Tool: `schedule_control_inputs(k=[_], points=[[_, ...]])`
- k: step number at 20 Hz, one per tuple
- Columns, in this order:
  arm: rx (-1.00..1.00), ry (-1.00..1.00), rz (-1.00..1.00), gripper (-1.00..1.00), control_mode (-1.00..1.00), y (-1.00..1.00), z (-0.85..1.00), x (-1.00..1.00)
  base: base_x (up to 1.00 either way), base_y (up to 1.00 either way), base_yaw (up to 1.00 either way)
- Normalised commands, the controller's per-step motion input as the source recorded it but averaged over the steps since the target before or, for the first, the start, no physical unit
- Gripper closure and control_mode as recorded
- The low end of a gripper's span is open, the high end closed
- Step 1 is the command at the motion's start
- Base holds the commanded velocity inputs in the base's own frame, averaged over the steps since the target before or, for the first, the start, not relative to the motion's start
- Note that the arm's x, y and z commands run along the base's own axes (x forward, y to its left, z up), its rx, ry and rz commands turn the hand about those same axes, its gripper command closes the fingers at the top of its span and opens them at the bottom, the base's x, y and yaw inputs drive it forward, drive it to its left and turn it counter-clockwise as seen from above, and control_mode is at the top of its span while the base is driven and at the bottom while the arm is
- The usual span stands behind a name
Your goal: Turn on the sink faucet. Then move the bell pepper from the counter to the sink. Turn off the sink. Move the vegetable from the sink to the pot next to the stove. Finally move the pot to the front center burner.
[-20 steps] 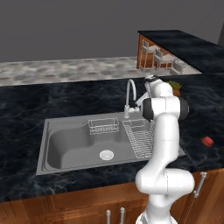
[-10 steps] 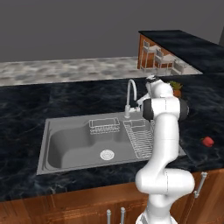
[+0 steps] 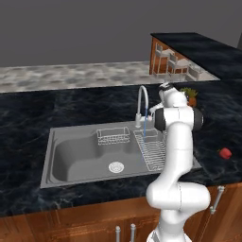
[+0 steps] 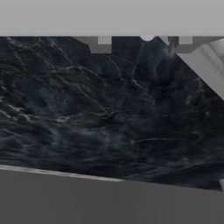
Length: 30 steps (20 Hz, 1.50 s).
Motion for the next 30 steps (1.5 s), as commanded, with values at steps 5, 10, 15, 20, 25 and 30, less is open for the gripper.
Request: schedule_control_inputs(k=[5, 10, 15, 20, 25, 30], points=[[0.00, 0.00, -0.05, 1.00, -1.00, -0.73, -0.81, -0.02, 0.00, 0.00, 0.00], [0.02, 0.00, -0.04, 1.00, -1.00, -0.41, -0.28, -0.04, 0.00, 0.00, 0.00], [0.01, 0.00, -0.04, -1.00, -1.00, -0.24, 0.01, -0.01, 0.00, 0.00, 0.00], [0.00, 0.03, -0.10, -1.00, -1.00, -0.26, 0.18, -0.05, 0.00, 0.00, 0.00], [0.00, 0.01, -0.13, -1.00, -1.00, -0.26, 0.32, -0.22, 0.00, 0.00, 0.00], [0.00, 0.00, -0.13, -1.00, -1.00, -0.17, 0.44, -0.36, 0.00, 0.00, 0.00]])
